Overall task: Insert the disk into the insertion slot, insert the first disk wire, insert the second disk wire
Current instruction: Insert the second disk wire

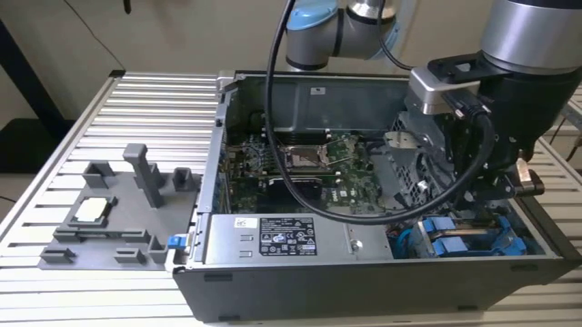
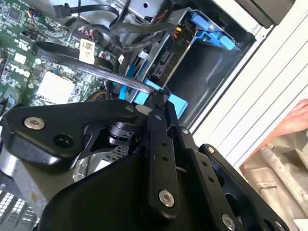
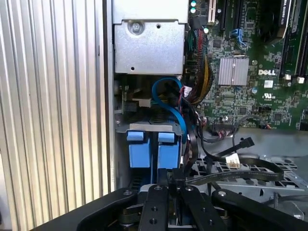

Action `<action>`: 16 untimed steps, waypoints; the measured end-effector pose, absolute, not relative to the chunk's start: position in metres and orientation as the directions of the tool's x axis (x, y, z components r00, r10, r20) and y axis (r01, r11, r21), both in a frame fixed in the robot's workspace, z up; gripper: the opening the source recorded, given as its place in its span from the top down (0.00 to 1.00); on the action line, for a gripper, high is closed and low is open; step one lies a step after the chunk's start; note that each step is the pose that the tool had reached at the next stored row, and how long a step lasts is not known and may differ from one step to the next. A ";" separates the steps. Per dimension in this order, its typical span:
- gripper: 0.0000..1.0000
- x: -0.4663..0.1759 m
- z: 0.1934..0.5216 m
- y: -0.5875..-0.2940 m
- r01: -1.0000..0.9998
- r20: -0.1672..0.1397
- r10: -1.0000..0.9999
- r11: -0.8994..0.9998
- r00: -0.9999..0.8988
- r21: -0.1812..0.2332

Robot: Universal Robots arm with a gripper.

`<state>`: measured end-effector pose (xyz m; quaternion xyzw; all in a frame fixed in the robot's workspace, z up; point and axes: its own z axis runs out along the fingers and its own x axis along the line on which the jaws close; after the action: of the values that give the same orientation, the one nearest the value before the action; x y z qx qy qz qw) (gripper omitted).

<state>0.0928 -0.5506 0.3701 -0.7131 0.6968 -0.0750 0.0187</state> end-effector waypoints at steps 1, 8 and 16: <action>0.84 0.093 0.370 -0.551 -0.991 0.081 -0.997 -0.028 0.018 -0.131; 0.84 0.093 0.369 -0.551 -0.991 -0.008 -1.000 -0.001 0.002 -0.133; 0.84 0.110 0.369 -0.554 -0.997 -0.005 -1.000 -0.001 0.002 -0.083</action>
<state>0.1100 -0.5542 0.3689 -0.7070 0.7060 -0.0276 0.0313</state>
